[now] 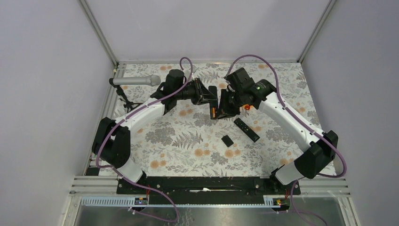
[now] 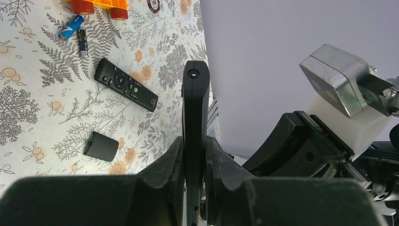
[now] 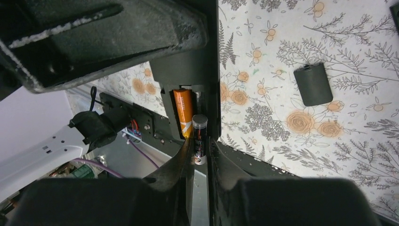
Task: Load the batteries into the remote control
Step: Load the battery into the remote control.
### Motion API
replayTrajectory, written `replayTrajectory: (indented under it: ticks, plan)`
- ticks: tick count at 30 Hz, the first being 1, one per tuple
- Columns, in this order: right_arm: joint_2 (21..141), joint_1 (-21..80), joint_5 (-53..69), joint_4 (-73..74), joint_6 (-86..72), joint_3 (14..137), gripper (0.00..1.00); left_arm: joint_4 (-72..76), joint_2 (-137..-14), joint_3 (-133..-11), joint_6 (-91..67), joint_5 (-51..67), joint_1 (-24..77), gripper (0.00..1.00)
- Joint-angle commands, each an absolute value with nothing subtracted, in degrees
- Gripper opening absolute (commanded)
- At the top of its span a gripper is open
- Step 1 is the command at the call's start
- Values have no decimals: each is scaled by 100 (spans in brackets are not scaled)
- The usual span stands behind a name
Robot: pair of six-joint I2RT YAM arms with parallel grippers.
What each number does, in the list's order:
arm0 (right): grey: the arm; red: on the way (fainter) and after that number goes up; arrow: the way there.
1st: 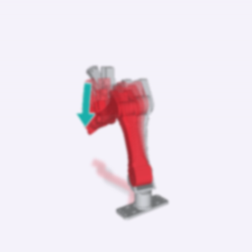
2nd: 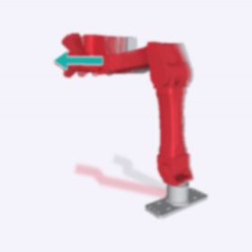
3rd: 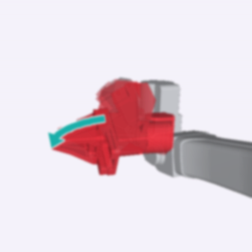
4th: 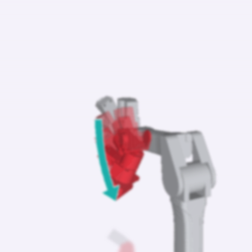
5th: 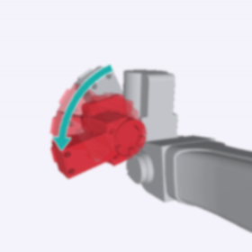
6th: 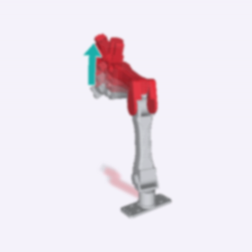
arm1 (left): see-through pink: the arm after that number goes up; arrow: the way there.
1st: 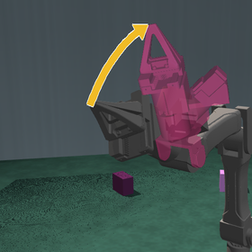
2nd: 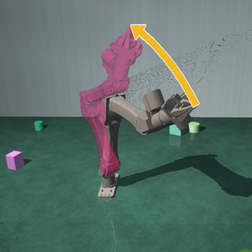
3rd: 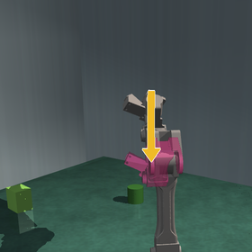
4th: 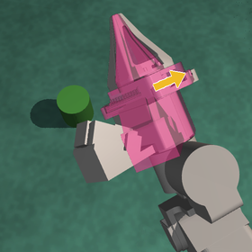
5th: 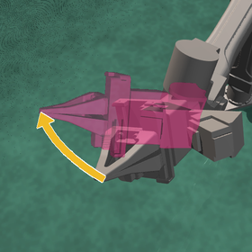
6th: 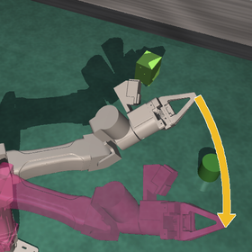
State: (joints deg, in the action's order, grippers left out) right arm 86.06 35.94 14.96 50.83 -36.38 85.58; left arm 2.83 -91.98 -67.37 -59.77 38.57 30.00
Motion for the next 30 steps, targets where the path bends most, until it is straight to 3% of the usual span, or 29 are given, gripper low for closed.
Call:
replayTrajectory:
  ticks: [1, 24, 30]
  plan:
    - [8625, 3555, 1703, 5440, -3612, 8962, 12, 791, -9121, -6839, -6103, 4039, 2997, 0]
    - [8910, 3548, 1583, 5486, -3471, 9040, 18, 650, -9026, -6911, -6192, 4757, 2956, 0]
    - [8960, 3546, 1542, 5533, -3454, 9117, 27, 624, -9050, -6934, -6321, 4818, 2914, 0]
